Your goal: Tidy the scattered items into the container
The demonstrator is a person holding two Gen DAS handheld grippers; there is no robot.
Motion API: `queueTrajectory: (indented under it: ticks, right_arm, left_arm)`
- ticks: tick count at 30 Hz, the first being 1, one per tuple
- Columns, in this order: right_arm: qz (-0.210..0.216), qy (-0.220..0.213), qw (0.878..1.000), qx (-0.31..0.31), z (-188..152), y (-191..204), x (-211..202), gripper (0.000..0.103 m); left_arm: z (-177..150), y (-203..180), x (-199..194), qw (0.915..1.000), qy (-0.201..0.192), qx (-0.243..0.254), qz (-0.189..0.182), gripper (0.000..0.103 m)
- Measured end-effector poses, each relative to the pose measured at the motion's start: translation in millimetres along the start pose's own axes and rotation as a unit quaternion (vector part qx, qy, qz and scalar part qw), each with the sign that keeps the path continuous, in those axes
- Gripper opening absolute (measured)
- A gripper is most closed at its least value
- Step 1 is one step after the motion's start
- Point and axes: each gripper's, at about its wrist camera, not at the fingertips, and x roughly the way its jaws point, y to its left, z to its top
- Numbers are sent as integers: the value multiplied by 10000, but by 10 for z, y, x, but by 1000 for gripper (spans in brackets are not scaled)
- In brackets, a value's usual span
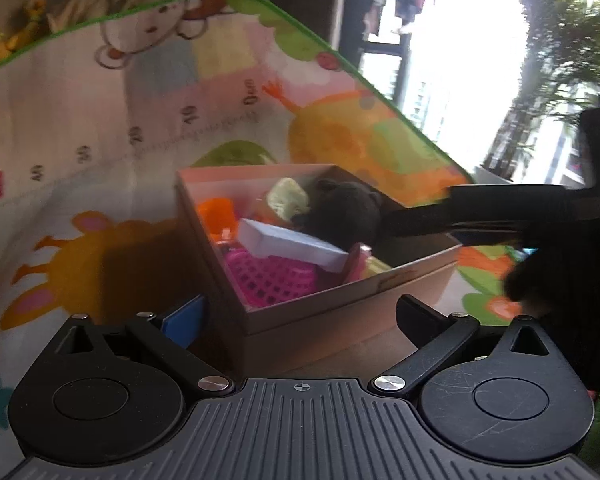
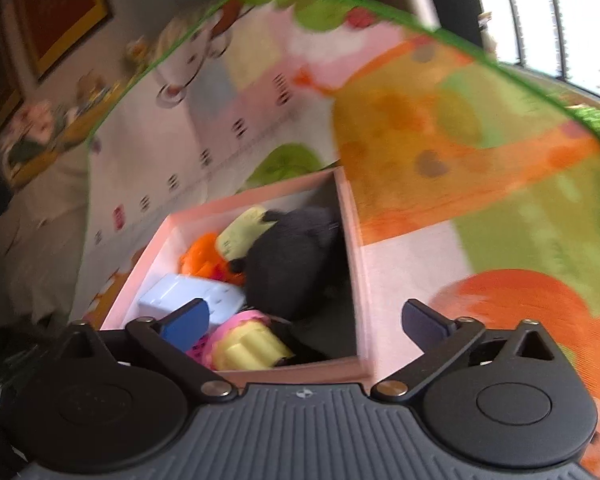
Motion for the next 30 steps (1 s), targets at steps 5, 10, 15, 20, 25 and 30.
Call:
queueTrajectory:
  ticks: [5,10,15,20,25,30]
  right_arm:
    - [-421,-195,9989,-77,-257,11,-358,103]
    - [-789,-84,9956,-508,-647,177,-509,103]
    - [-959,-52,9902,-1018,-970,362,-571,103]
    - [-1026,41,9860,-1314,-974,446,-478,103]
    - [-969,475,9870,-1191,-863,401,-248,103]
    - [-883,669,9869,-1170,-857,382,-169,103]
  left_arm:
    - [-189,-105,-139,9966,192,40,800,103]
    - [-405,-217,-248,9846,384,-24,1704,103]
    - [-573,-303,-302,9834,477,95,1745,103]
    - [-497,-184,-221,9818,520,-313,1802,103]
    - [-429,-77,-53,9756,725,-603,1984,103]
    - [-452,-128,-41,9750,703,-471,2054,103]
